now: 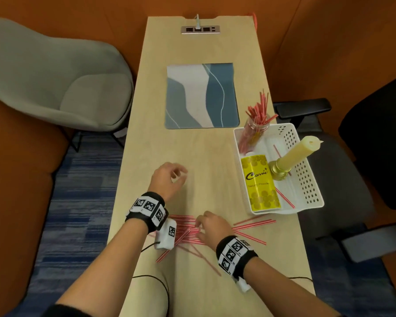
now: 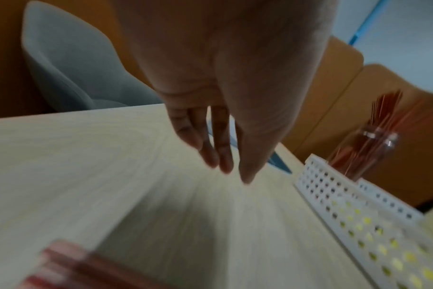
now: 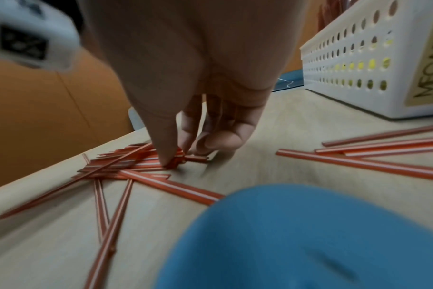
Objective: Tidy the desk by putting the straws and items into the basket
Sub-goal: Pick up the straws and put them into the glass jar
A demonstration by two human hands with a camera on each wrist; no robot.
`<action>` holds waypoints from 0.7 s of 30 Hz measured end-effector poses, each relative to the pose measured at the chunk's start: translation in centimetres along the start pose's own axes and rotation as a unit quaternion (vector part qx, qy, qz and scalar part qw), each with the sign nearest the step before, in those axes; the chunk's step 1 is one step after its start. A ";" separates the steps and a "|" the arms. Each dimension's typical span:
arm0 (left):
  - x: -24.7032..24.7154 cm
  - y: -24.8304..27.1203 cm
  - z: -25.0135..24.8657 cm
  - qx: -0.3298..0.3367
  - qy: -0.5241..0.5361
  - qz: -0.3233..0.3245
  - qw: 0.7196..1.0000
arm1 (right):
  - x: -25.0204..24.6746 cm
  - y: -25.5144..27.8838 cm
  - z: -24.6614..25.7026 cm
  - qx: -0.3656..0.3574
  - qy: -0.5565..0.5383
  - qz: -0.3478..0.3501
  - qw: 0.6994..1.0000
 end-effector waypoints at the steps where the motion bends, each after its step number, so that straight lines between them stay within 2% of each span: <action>1: 1.1 1.1 1.3 -0.030 -0.026 0.058 0.998 | 0.1 -0.1 0.0 0.009 0.000 -0.007 1.000; 4: 3.8 4.2 4.2 -0.092 -0.068 0.175 0.978 | 0.0 0.0 -0.2 0.026 -0.001 -0.026 0.999; 7: 5.5 5.5 5.2 -0.087 -0.078 0.221 0.968 | -0.9 0.3 -0.8 0.040 -0.007 -0.044 0.998; 13: 6.3 5.6 5.7 -0.072 -0.099 0.223 0.967 | -3.3 1.4 -3.2 0.091 -0.112 -0.072 0.987; 16: 6.6 5.1 5.7 -0.070 -0.105 0.231 0.965 | -3.6 2.1 -4.1 0.081 -0.157 -0.071 0.982; 21: 6.7 5.1 4.9 -0.051 -0.102 0.217 0.970 | -5.1 3.5 -5.5 0.091 -0.290 -0.130 0.944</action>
Point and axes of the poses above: each hand's wrist, its own y-axis away from the middle knuckle, its own x-axis out of the palm, z = x × y, the point moved 8 cm from there along -y, towards the middle knuckle, and after that the axes turned 7 degrees about x, right-handed, at the moved point
